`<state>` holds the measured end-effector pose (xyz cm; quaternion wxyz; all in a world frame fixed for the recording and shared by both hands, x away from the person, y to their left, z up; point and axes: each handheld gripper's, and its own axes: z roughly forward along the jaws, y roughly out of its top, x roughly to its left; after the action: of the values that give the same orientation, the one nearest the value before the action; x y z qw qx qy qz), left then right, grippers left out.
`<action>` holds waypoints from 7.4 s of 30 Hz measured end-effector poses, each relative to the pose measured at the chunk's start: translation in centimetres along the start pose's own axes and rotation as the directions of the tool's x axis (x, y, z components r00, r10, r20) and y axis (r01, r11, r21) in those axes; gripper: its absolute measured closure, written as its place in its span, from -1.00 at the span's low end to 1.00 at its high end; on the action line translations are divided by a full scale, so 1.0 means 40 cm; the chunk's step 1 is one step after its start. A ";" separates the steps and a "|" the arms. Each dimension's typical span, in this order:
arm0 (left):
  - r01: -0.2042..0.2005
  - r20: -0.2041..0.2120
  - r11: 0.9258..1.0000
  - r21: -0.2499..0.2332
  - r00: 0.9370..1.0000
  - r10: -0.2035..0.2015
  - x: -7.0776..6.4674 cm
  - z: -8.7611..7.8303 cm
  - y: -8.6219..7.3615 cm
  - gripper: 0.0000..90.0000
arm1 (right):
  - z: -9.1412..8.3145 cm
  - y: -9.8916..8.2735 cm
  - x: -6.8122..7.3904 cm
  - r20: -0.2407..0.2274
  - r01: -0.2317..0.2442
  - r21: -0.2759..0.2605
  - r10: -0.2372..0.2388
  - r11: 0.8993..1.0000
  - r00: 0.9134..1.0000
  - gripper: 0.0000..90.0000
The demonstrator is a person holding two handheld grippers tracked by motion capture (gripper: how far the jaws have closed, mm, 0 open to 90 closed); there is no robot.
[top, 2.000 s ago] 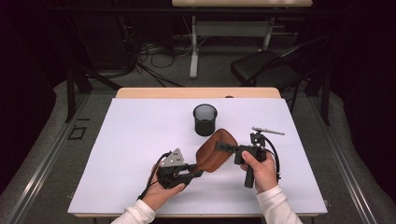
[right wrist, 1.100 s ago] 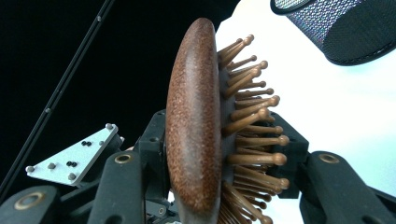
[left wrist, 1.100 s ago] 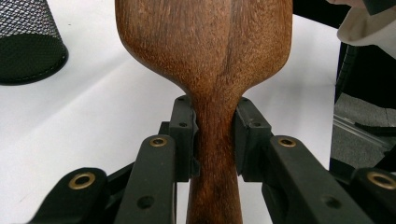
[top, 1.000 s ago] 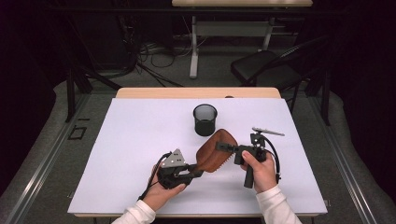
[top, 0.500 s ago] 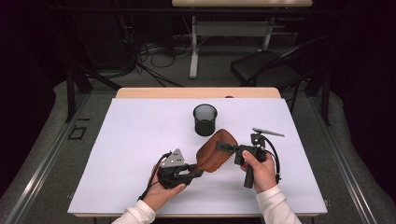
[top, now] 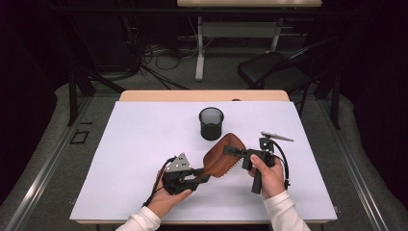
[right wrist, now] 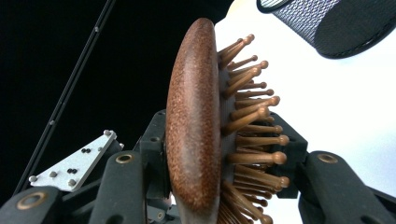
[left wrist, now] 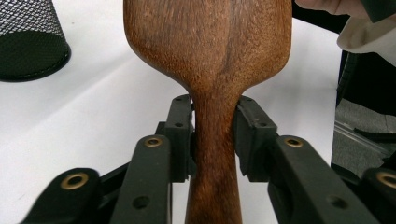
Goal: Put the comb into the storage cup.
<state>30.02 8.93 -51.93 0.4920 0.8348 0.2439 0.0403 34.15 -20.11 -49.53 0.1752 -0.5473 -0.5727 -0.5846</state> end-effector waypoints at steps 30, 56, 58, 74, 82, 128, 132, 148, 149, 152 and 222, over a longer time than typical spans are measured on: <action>0.045 -0.012 0.999 -0.018 0.999 -0.045 0.011 -0.002 0.000 -0.01 | -0.020 0.013 -0.030 -0.006 -0.047 -0.034 0.047 0.998 0.999 0.13; 0.125 -0.060 0.992 -0.023 0.990 -0.126 0.034 -0.017 0.008 -0.25 | -0.043 0.025 -0.045 0.003 -0.060 -0.060 0.060 0.996 0.998 0.13; 0.133 -0.053 0.991 -0.030 0.989 -0.135 0.039 -0.021 0.009 -0.25 | -0.044 0.026 -0.047 -0.004 -0.059 -0.071 0.059 0.996 0.998 0.13; 0.164 -0.065 0.984 -0.064 0.984 -0.168 0.062 -0.039 0.012 -0.29 | -0.058 0.033 -0.055 -0.002 -0.064 -0.091 0.064 0.994 0.998 0.13; 0.145 -0.118 0.986 -0.081 0.981 -0.154 0.070 -0.044 0.010 -0.51 | -0.064 0.035 -0.056 0.006 -0.063 -0.091 0.064 0.994 0.998 0.13; 0.177 -0.194 0.982 -0.070 0.963 -0.187 0.115 -0.057 0.000 -0.99 | -0.084 0.044 -0.066 0.028 -0.045 -0.126 0.049 0.991 0.998 0.13; 0.182 -0.207 0.980 -0.073 0.959 -0.194 0.119 -0.064 0.002 -0.99 | -0.085 0.049 -0.066 0.045 -0.038 -0.126 0.044 0.991 0.998 0.13; 0.172 -0.262 0.982 -0.073 0.947 -0.186 0.136 -0.082 0.000 -0.99 | -0.072 0.071 -0.061 0.050 -0.037 -0.127 0.044 0.991 0.998 0.13; 0.174 -0.266 0.982 -0.077 0.945 -0.188 0.138 -0.082 -0.001 -0.99 | -0.071 0.072 -0.059 0.052 -0.039 -0.127 0.045 0.991 0.998 0.13; 0.173 -0.283 0.982 -0.080 0.941 -0.189 0.142 -0.084 -0.003 -0.99 | -0.068 0.075 -0.058 0.054 -0.038 -0.137 0.045 0.990 0.998 0.13; 0.213 -0.298 0.971 -0.111 0.925 -0.238 0.182 -0.121 -0.018 -0.98 | -0.064 0.266 0.041 0.186 0.013 -0.233 0.031 0.972 0.982 0.11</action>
<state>34.65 16.33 -51.33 0.4808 0.7650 0.4105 0.1228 41.30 -24.63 -42.41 0.0574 -0.6194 -0.5119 -0.5925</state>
